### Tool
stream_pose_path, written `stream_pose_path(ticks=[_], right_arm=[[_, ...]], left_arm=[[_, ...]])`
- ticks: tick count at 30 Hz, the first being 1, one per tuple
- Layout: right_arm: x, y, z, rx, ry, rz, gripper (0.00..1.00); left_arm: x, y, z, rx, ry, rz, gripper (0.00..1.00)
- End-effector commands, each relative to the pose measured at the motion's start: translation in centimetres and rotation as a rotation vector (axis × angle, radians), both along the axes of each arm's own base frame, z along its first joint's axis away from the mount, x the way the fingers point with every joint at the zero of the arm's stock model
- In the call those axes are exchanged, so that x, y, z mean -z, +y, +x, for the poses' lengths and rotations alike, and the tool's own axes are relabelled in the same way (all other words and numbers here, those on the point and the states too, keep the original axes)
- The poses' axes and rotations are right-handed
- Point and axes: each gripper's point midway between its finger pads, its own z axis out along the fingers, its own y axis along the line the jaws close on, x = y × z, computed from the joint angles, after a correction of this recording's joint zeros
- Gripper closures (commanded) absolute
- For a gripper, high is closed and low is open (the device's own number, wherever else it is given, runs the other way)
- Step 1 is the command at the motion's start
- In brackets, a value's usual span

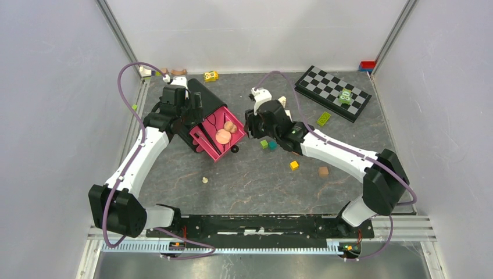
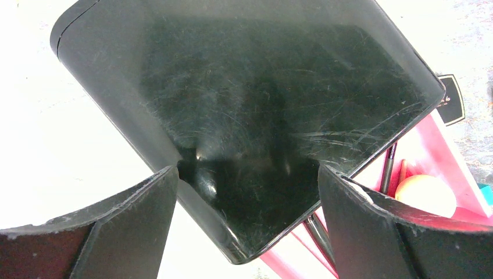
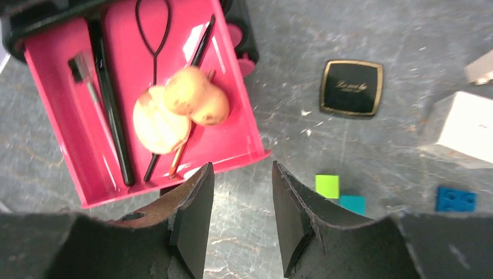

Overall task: Organize the makeup
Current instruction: Place the makeup tool in the drawer.

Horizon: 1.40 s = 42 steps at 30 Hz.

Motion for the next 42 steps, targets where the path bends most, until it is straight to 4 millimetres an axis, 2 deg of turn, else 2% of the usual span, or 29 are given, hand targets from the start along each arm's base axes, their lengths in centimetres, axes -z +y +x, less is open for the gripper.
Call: stream_pose_path(ticks=[1, 7, 9, 18, 23, 29, 34, 38, 42], right_arm=[[-1.4, 2.5, -1.1, -0.130, -0.021, 0.111, 0.51], [-3.4, 4.7, 0.0, -0.159, -0.038, 0.140, 0.43], [-3.5, 5.4, 0.6, -0.160, -0.033, 0.125, 0.41], [-1.7, 7.4, 2.2, -0.150, 0.017, 0.070, 0.39], [-0.5, 7.8, 2.7, -0.144, 0.034, 0.040, 0.40], [0.1, 7.8, 2.8, -0.141, 0.036, 0.025, 0.46], [0.2, 8.1, 2.7, -0.157, 0.041, 0.034, 0.58], [-0.2, 8.2, 2.5, -0.163, 0.035, 0.047, 0.71], [-1.3, 8.1, 2.5, -0.164, 0.014, 0.062, 0.73]], left_arm=[[0.9, 0.3, -0.4, 0.015, 0.037, 0.045, 0.05], [0.9, 0.3, -0.4, 0.014, 0.036, 0.045, 0.05], [0.9, 0.3, -0.4, 0.015, 0.036, 0.045, 0.05], [1.0, 0.4, -0.4, 0.013, 0.037, 0.048, 0.05], [1.0, 0.4, -0.4, 0.012, 0.037, 0.050, 0.05], [1.0, 0.4, -0.4, 0.013, 0.037, 0.049, 0.05], [1.0, 0.4, -0.4, 0.012, 0.036, 0.051, 0.05], [1.0, 0.4, -0.4, 0.013, 0.037, 0.051, 0.05], [1.0, 0.4, -0.4, 0.014, 0.037, 0.050, 0.05]])
